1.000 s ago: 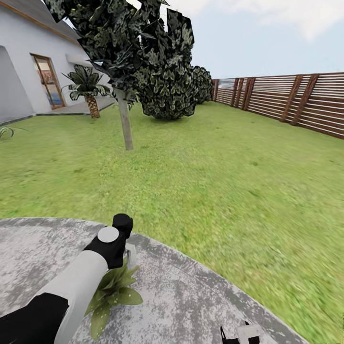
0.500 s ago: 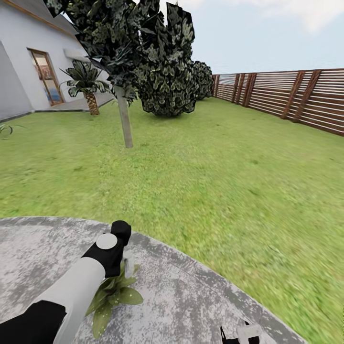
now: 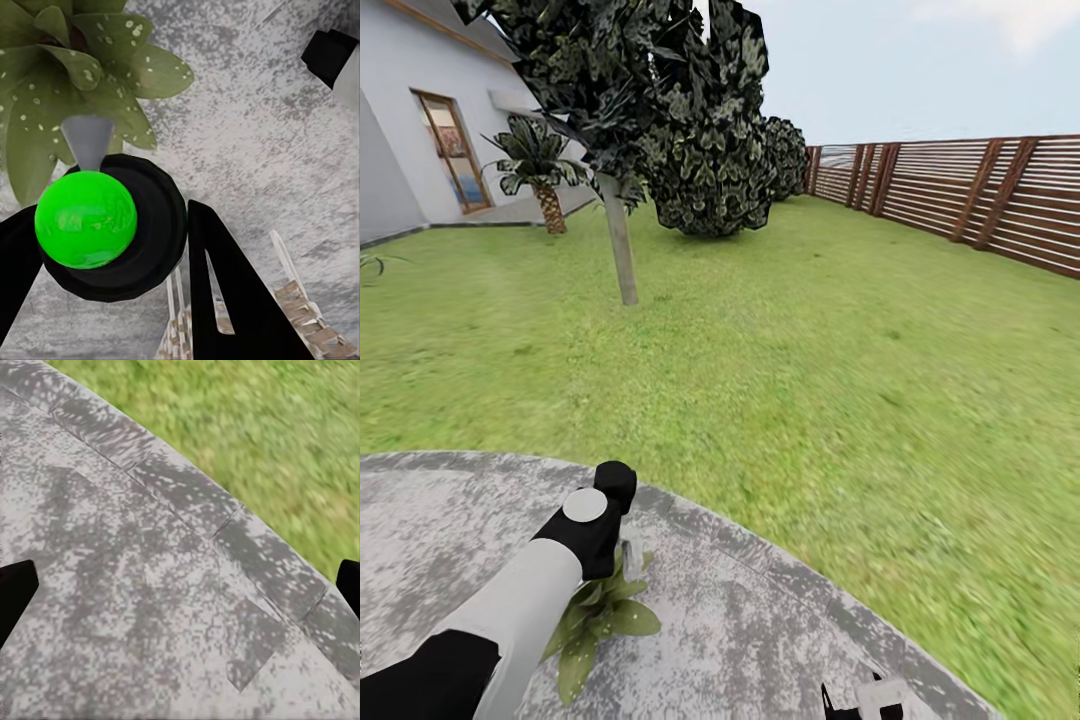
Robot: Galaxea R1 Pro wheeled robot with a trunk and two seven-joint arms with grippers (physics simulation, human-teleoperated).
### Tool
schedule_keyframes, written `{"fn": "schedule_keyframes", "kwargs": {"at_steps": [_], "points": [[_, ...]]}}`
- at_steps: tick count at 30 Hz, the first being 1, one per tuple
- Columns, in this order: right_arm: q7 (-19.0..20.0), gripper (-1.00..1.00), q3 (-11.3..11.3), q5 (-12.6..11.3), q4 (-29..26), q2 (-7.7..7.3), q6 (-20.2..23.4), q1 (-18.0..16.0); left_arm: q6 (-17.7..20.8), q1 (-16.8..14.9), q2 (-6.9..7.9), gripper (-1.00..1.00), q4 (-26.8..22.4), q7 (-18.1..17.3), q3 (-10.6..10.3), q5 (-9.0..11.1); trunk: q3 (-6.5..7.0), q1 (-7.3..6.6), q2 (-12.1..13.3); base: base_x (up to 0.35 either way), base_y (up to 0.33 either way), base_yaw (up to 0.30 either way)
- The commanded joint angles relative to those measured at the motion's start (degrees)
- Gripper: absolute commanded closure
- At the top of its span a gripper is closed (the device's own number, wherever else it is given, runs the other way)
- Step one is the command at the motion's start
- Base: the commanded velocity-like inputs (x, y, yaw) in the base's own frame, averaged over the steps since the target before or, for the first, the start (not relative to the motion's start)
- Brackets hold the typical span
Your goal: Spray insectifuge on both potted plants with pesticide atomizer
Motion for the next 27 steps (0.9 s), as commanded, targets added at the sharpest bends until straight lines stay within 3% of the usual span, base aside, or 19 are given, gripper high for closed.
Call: {"fn": "schedule_keyframes", "kwargs": {"at_steps": [1, 23, 27], "points": [[-0.25, -1.00, -0.40, 0.62, 0.06, 0.00, -0.16, -0.04, 0.59, -0.01, 0.00, 1.00, -0.03, -0.39, -0.12, -0.30, 0.04, -0.23, 0.39, 0.000, 0.000, 0.000], [-0.33, -1.00, -0.40, 0.62, 0.06, 0.00, -0.16, -0.04, 0.59, 0.00, 0.39, 1.00, 0.38, -0.39, -0.26, -0.39, 2.38, -5.06, 9.22, 0.000, 0.000, 0.000], [-1.63, -1.00, -1.75, -0.61, 0.45, -0.61, -1.48, 0.66, 1.98, -1.31, 0.30, 1.00, -0.93, -0.39, -1.56, -1.72, 2.38, -5.06, 9.20, 0.000, 0.000, 0.000]]}}
